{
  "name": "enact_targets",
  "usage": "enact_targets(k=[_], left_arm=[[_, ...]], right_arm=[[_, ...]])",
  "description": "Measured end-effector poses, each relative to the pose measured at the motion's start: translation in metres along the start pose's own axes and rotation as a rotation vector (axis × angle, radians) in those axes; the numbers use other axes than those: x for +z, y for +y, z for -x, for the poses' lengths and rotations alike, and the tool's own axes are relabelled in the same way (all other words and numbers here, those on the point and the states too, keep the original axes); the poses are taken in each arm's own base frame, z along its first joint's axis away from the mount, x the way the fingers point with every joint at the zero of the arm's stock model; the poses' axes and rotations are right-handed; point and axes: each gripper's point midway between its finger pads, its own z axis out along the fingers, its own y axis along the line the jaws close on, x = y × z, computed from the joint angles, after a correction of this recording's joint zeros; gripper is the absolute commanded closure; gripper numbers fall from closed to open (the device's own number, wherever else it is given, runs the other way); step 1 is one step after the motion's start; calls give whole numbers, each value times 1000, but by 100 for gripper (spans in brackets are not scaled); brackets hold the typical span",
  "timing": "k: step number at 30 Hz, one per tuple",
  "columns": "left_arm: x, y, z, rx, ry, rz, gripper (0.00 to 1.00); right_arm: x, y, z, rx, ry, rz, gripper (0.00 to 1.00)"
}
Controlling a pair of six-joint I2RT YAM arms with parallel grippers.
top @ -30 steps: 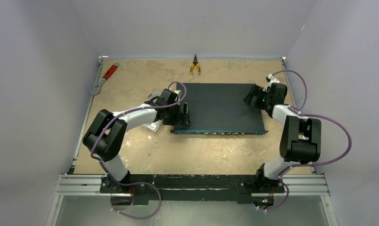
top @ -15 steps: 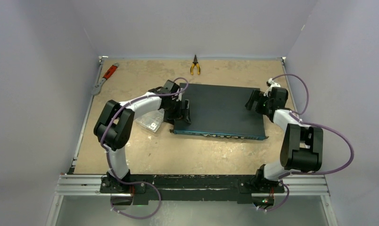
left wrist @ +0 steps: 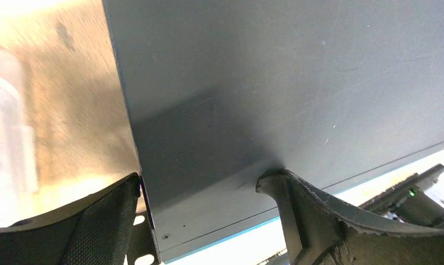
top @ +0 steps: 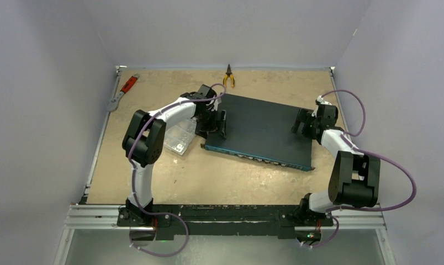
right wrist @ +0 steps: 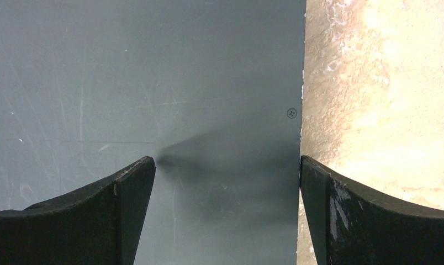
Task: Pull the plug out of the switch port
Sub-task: Move the switch port to the center of the board.
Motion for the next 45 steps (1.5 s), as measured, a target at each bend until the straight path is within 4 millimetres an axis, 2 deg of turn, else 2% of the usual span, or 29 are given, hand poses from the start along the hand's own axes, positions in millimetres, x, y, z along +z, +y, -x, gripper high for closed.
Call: enact_targets(k=[6,9,10,13,16,18,21,23,29,35,45], left_arm=[[-7,8,40,81,-166,98,7],[-20,2,77,164,-345,147,6],[-30,-2,86,184,-397,156,6],[-71,-35,103,236,-545,101,4],[-129,-71,102,293,-700,33,2],[-167,-87,97,315,-791,-9,1],[-207,-89,86,315,-894,-35,0],[-220,-82,76,307,-928,-36,1],[-223,-52,36,258,-947,-25,1],[-218,-36,9,198,-945,-49,1],[-182,-16,-24,106,-878,-105,1]], right_arm=[[-7,2,-7,35,25,-17,1],[-13,11,-16,40,59,-8,1],[-15,14,-19,41,73,-7,1],[-22,21,-27,50,115,3,1],[-29,29,-33,56,151,19,1],[-34,32,-34,58,156,28,1],[-36,34,-34,58,156,36,1],[-35,34,-34,59,159,39,2],[-25,33,-33,66,191,28,1],[-5,30,-30,75,228,14,1],[23,54,-5,96,202,136,1]])
